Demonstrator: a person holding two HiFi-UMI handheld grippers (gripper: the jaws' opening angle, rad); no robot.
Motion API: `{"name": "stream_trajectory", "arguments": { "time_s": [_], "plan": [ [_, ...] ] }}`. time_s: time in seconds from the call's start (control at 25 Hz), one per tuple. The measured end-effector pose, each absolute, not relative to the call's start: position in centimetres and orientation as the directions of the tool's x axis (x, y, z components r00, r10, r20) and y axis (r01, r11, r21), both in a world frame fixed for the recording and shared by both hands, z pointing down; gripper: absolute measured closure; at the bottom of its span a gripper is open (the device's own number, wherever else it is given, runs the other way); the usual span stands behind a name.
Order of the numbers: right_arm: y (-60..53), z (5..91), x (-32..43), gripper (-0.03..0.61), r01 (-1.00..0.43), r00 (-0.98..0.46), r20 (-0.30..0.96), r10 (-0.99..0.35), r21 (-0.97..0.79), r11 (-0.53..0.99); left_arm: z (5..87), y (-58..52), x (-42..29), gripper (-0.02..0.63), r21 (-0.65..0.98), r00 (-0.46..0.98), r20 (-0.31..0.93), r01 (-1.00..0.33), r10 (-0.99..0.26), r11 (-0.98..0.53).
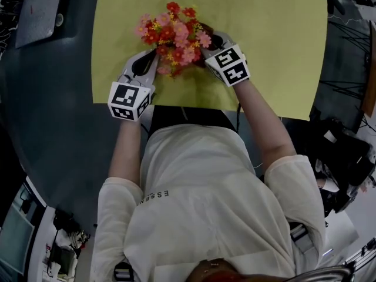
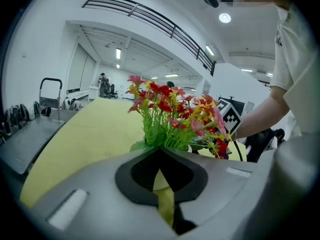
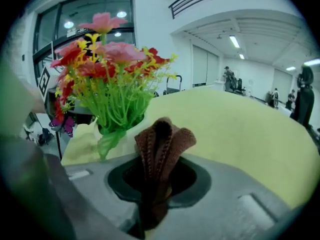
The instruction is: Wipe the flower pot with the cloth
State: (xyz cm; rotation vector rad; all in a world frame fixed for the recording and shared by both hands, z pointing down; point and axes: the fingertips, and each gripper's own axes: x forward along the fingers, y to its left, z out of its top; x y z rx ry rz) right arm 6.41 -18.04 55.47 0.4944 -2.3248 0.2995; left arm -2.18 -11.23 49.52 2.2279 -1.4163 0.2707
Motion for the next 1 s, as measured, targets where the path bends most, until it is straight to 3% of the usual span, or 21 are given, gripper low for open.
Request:
{"name": "stream_trajectory", "arguments": {
  "time_s": [0.2, 0.52, 1.0],
  "plan": [
    [-16.1, 54.9, 6.6, 0.518, -0.411, -0.661, 0.700, -0.271, -0.035, 0.911, 49.6, -11.2, -2.3, 0.604, 0.296, 0.444, 0.413, -0.891, -0.795, -0.344],
    [-12.7, 54.6, 6.9, 0.518, -0.495, -0.651, 0.690, -0.317, -0.069, 0.866, 49.6, -11.1, -2.4, 0.604, 0.257, 0.431, 0.389, -0.899, -0.814, -0.354],
    [-8.9, 54.1, 7.3, 0.518, -0.487, -0.707, 0.657, -0.262, -0.185, 0.853, 49.8, -11.0, -2.4, 0.604, 0.240, 0.424, 0.380, -0.903, -0.822, -0.355]
  ]
}}
